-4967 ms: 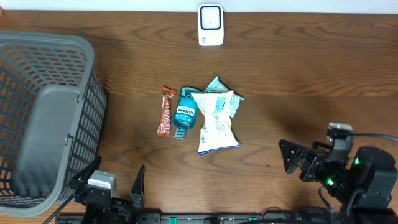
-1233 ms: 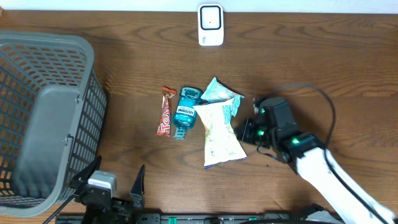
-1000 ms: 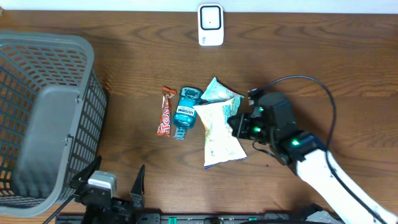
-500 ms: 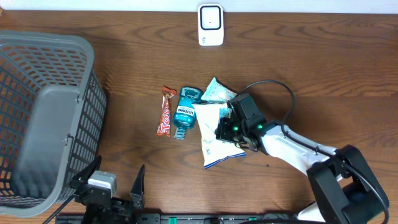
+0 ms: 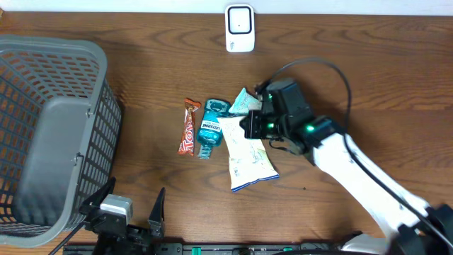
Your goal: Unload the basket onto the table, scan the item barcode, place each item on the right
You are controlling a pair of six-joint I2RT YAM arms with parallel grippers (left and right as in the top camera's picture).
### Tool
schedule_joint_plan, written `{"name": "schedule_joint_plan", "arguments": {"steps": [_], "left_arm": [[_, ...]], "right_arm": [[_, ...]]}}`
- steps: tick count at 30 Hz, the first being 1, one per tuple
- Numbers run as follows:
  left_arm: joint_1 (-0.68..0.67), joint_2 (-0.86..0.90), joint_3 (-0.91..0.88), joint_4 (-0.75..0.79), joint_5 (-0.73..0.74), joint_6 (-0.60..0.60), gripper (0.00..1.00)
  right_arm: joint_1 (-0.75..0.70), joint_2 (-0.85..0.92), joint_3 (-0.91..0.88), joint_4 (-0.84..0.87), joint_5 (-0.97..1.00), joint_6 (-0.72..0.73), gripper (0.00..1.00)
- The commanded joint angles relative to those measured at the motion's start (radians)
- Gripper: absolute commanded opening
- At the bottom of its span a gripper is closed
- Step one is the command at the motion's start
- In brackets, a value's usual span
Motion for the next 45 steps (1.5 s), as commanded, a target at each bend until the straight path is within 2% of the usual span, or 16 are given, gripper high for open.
{"name": "schedule_joint_plan", "arguments": {"steps": [1,13,21,24,26,29,38,45], "left_arm": [[0.004,-0.002,0.0,0.002,0.006,-0.002,1.0],[0.004,-0.002,0.0,0.002,0.006,-0.002,1.0],[0.004,-0.002,0.0,0.002,0.006,-0.002,1.0],[0.004,-0.002,0.0,0.002,0.006,-0.002,1.0],[0.004,-0.002,0.0,0.002,0.006,-0.002,1.0],[0.004,-0.002,0.0,0.002,0.006,-0.002,1.0],[0.004,-0.002,0.0,0.002,0.006,-0.002,1.0],[0.004,-0.002,0.0,0.002,0.006,-0.002,1.0]], "right_arm": [[0.042,0.002,-0.002,-0.046,0.047,-0.039,0.01],[0.199,0.116,-0.006,-0.177,0.334,-0.007,0.01],[0.199,0.291,-0.006,-0.298,0.302,0.037,0.01],[0.191,0.285,-0.004,-0.344,0.336,0.037,0.01],[0.183,0.258,0.004,-0.379,0.369,0.037,0.01],[0.152,0.124,0.04,-0.432,0.391,0.037,0.01],[0.133,-0.246,0.06,-0.453,0.392,0.044,0.01],[0.133,-0.4,0.06,-0.467,0.392,0.085,0.01]]}}
